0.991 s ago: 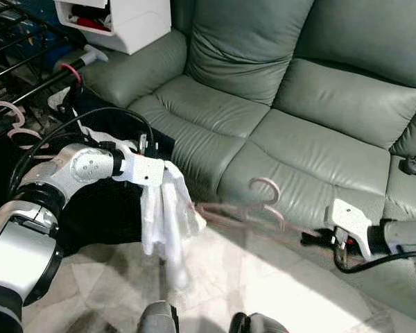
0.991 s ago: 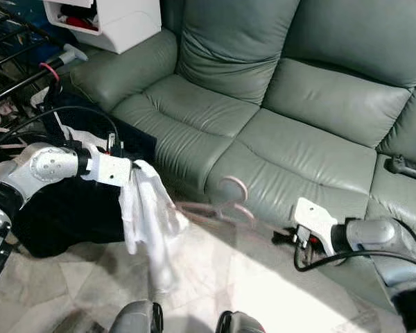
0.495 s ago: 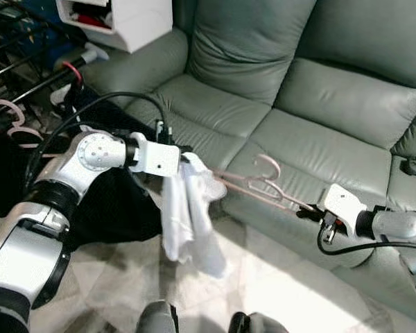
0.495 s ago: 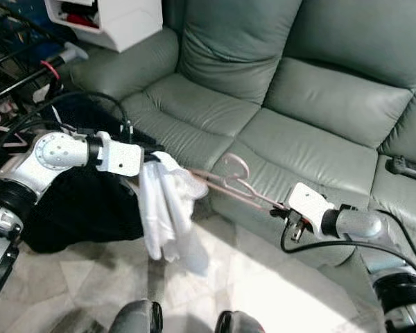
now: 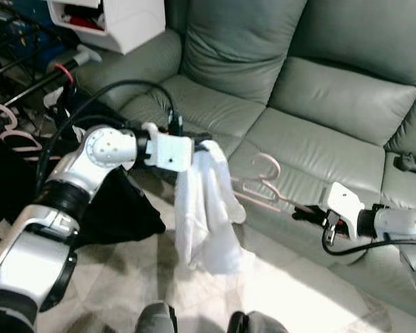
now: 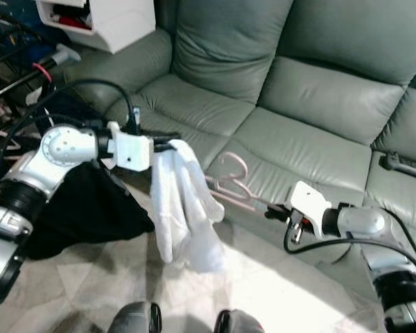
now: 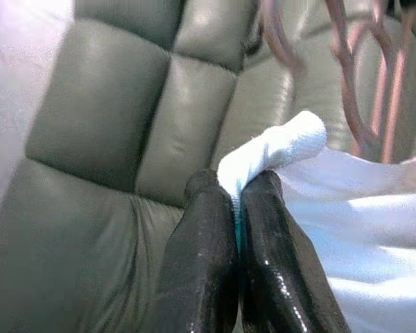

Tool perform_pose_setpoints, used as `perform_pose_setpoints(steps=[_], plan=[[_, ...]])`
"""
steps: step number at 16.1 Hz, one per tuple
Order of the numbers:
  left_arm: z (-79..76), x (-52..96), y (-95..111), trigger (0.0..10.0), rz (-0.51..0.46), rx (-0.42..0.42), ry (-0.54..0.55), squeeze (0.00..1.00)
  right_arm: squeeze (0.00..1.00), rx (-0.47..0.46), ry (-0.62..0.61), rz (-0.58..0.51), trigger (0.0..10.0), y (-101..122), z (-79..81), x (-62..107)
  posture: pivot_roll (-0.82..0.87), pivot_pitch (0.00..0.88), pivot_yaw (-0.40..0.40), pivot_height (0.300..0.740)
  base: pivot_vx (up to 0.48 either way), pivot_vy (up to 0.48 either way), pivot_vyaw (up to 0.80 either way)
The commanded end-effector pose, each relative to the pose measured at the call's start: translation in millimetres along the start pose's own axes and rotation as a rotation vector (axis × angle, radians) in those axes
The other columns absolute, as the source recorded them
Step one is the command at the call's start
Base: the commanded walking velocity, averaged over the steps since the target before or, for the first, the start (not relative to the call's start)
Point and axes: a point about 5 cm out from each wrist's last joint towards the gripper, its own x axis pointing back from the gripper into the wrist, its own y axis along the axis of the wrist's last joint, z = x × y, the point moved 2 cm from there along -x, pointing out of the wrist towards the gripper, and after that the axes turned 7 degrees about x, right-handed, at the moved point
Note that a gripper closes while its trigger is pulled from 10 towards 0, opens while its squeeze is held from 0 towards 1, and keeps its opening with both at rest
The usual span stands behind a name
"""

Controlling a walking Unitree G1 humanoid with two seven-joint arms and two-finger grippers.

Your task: Hang hanger

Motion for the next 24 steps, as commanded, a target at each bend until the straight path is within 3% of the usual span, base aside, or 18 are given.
perform_pose_setpoints(steps=[1,4,6,7,8,11,12,13,14,17,19,22,24], plan=[[13.1,3.7,10,10.0,-0.046,-0.021,0.055,0.00,0.00,0.019,-0.010,0.006,10.0,2,-2.9,-2.0,-0.06,0.066,-0.018,0.740,0.000,0.000,0.00],[16.2,-0.5,25,10.0,-0.105,0.001,0.071,0.00,0.00,0.030,-0.103,0.039,10.0,-3,-11.9,-4.4,-0.06,0.067,-0.020,0.740,0.000,0.000,0.00],[15.9,1.8,21,10.0,-0.087,-0.021,0.066,0.00,0.00,0.056,-0.169,0.051,10.0,-2,-19.9,-5.7,-0.06,0.066,-0.020,0.740,0.000,0.000,0.00],[17.5,3.0,21,10.0,-0.084,-0.003,0.080,0.00,0.00,0.093,-0.298,0.093,10.0,-4,-33.7,-5.6,-0.06,0.066,-0.018,0.740,0.000,0.000,0.00],[18.7,3.4,21,10.0,-0.088,0.009,0.094,0.00,0.00,0.097,-0.347,0.109,10.0,-4,-38.5,-5.5,-0.06,0.066,-0.018,0.740,0.000,0.000,0.00],[11.7,5.2,10,10.0,-0.031,0.038,0.092,0.00,0.00,0.147,-0.443,0.125,10.0,-3,-43.2,-8.7,-0.06,0.066,-0.018,0.740,0.000,0.000,0.00],[8.1,7.8,-5,10.0,0.058,0.034,0.082,0.00,0.00,0.126,-0.414,0.084,10.0,1,-40.1,-10.4,-0.05,0.063,-0.005,0.740,0.000,0.000,0.00],[7.1,8.9,-10,10.0,0.085,0.032,0.080,0.00,0.00,0.118,-0.402,0.069,10.0,3,-39.1,-10.6,-0.05,0.063,-0.005,0.740,0.000,0.000,0.00],[6.8,13.4,-26,10.0,0.173,0.052,0.101,0.00,0.00,0.119,-0.300,0.003,10.0,14,-32.4,-9.1,-0.05,0.064,-0.003,0.740,0.000,0.000,0.00],[1.9,21.4,-57,10.0,0.350,0.110,0.162,0.00,0.00,0.137,-0.144,-0.016,10.0,27,-27.8,13.9,-0.07,0.063,0.000,0.740,0.000,0.000,0.00],[-10.6,29.3,-79,10.0,0.472,0.169,0.176,0.00,0.00,0.123,-0.078,0.002,10.0,30,-30.5,29.9,-0.08,0.062,0.006,0.740,0.000,0.000,0.00],[-30.1,30.7,-92,10.0,0.536,0.267,0.136,0.00,0.00,0.033,0.034,-0.012,10.0,38,-25.2,36.7,-0.08,0.069,0.005,0.740,0.000,0.000,0.00],[-33.6,29.0,-94,10.0,0.540,0.315,0.130,0.00,0.00,0.023,0.121,0.003,10.0,38,-15.9,33.9,-0.07,0.071,-0.001,0.740,0.000,0.000,0.00]])
